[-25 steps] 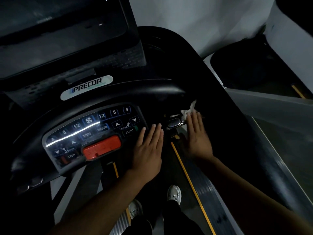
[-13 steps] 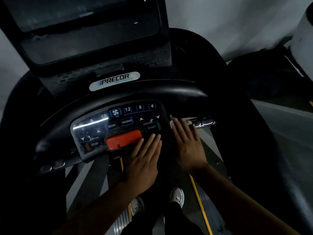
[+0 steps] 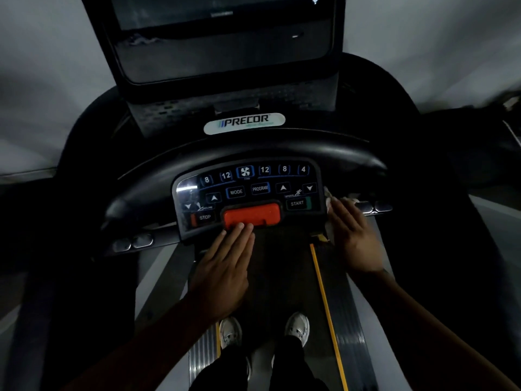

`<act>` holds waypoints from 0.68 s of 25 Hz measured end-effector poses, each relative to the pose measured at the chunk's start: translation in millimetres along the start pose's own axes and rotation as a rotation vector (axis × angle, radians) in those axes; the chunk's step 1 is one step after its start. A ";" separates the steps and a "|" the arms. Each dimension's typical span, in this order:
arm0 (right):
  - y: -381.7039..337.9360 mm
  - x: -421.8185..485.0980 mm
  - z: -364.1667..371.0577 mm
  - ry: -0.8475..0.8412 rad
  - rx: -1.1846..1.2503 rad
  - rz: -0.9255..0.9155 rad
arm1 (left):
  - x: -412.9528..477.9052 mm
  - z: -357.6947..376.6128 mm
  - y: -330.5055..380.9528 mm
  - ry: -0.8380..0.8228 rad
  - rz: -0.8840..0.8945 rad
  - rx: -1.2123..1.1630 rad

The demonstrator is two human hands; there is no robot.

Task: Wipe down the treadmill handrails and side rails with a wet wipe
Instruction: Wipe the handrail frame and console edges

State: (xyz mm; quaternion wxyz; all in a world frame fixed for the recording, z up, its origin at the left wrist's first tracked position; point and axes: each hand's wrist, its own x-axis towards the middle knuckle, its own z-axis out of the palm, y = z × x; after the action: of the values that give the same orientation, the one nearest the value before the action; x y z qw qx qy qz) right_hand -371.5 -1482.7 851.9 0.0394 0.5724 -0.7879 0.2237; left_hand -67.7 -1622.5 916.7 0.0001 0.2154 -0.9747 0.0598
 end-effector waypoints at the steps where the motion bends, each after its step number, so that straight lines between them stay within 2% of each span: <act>1: 1.3 -1.1 -1.4 0.029 0.017 -0.014 | -4.8 -3.2 -4.5 0.010 -0.012 -0.005; 5: -6.3 9.4 -24.9 0.093 0.092 0.045 | -23.7 -8.0 -28.4 -0.014 -0.072 -0.025; 9: -54.9 7.4 -30.1 0.159 0.153 0.179 | -44.7 -1.0 -55.5 -0.126 -0.150 -0.040; 12: -81.5 15.1 -18.6 0.212 0.228 0.247 | -59.6 4.4 -69.3 -0.133 -0.159 -0.035; 14: -96.2 23.2 -9.2 0.193 0.271 0.258 | -66.7 6.9 -79.7 -0.141 -0.163 -0.025; 17: -116.6 28.5 -0.6 0.066 0.357 0.282 | -70.4 9.6 -91.5 -0.156 -0.153 -0.020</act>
State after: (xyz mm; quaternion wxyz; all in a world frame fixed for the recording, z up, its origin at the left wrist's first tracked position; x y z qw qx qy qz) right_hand -274.1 -1536.2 897.3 -0.0682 0.4470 -0.8062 0.3815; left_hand 34.8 -1676.4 916.0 -0.0691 0.2934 -0.9529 0.0331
